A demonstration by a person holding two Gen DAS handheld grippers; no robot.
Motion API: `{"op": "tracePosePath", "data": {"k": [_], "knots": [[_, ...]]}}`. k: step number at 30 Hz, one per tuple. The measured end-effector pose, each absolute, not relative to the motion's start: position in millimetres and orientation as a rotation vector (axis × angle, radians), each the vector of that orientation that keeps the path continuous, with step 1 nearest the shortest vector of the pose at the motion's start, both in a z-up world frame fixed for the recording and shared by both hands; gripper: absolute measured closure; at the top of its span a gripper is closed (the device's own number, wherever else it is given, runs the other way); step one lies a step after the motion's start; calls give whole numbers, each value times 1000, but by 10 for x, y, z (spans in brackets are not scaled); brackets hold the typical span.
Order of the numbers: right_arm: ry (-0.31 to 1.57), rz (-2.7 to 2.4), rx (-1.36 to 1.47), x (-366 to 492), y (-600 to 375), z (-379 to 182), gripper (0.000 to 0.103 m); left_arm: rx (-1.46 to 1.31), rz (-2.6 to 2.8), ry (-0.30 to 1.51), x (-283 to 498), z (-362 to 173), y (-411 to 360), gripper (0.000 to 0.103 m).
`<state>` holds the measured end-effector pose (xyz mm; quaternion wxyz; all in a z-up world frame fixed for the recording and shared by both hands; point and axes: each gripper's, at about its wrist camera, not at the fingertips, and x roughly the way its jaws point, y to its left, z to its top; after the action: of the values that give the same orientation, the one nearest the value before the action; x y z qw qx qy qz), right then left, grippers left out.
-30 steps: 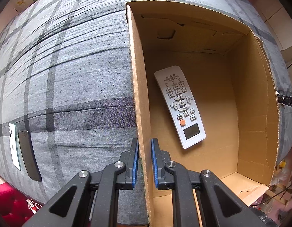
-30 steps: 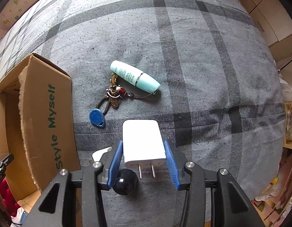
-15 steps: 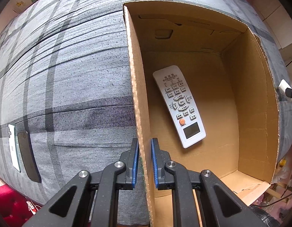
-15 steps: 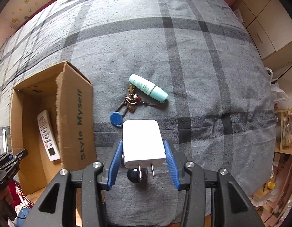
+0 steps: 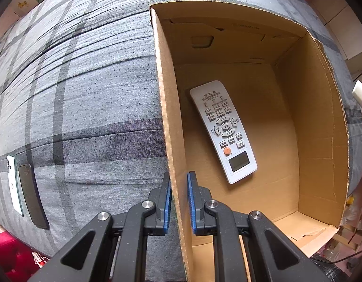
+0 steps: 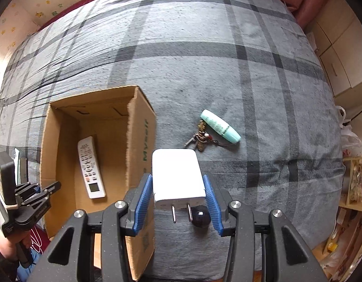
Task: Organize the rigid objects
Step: 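Carry the charger into the box beside the remote with the right gripper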
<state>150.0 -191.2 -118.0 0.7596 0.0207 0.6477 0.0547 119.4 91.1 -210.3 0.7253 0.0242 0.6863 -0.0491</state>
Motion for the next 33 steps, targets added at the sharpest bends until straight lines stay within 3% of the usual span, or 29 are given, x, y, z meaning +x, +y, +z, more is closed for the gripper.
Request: {"op": "tracePosePath", "data": {"k": [15,33], "knots": [[1415,276,-21,1689,-1139,-1174,55,38,-114,1506,1172,-2088,968,90],[1475,357,-149,1851,-405,-1735,55,12,-112,1509,1190,-2093,1067,90]]}}
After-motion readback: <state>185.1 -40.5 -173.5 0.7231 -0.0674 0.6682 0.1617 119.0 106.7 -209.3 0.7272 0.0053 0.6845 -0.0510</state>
